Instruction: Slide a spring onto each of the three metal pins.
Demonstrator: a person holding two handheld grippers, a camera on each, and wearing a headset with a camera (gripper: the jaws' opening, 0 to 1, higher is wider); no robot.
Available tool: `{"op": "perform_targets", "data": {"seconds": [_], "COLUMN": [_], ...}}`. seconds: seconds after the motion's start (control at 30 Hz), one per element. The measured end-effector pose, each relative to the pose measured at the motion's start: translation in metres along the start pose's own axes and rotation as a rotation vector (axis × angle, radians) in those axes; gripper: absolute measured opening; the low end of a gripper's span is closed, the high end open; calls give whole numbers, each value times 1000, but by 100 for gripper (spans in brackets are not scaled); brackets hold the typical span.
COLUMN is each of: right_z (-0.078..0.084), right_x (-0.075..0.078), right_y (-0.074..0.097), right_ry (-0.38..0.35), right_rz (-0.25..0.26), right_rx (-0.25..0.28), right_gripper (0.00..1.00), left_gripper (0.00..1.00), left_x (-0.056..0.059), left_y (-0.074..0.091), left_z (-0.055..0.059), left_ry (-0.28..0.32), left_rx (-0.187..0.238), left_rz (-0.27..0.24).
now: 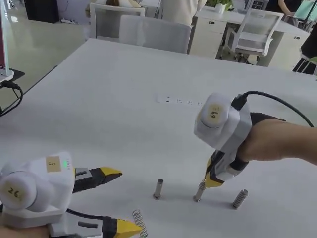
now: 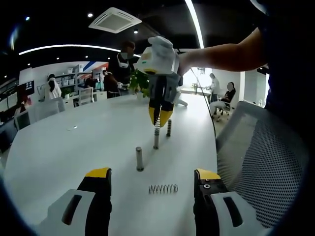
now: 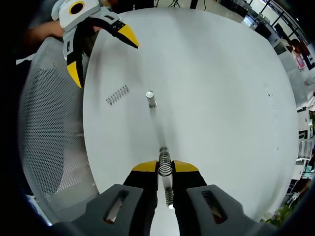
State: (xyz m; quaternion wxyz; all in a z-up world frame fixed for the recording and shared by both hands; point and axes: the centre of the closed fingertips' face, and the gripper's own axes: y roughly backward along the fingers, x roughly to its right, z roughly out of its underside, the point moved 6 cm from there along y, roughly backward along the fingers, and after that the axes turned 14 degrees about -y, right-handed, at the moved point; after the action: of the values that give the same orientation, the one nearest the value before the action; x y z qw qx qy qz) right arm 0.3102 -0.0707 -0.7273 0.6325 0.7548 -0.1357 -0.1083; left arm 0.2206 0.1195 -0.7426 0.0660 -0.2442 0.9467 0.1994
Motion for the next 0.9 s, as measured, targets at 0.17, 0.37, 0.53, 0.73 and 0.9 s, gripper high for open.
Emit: {"op": "perform_targets", "data": {"seconds": [0.17,0.37,0.53,0.73,0.9], "right_z": [1,2,3,2,3], "right_x": [1,2,1,1,2], "right_y": [-9,-19,-27,-32,-35], "right_ry": [0,-2,-1,-8,-16], "right_rz": [4,3,5,5,5], "right_rx": [-7,-17,-26,-29,-22], "right_gripper": [7,8,8,8,8], "left_gripper": [64,64,64,64,64], "left_x": [-1,-3,-4,-5,-6], "left_y": [-3,-3,-4,-4,-5], "left_z": [-2,-3,-4,-4,-4], "left_ry": [-3,-7,-9,-9,-6], "left_rx": [2,2,0,0,-1], "left_rz": [5,7,9,8,8]}}
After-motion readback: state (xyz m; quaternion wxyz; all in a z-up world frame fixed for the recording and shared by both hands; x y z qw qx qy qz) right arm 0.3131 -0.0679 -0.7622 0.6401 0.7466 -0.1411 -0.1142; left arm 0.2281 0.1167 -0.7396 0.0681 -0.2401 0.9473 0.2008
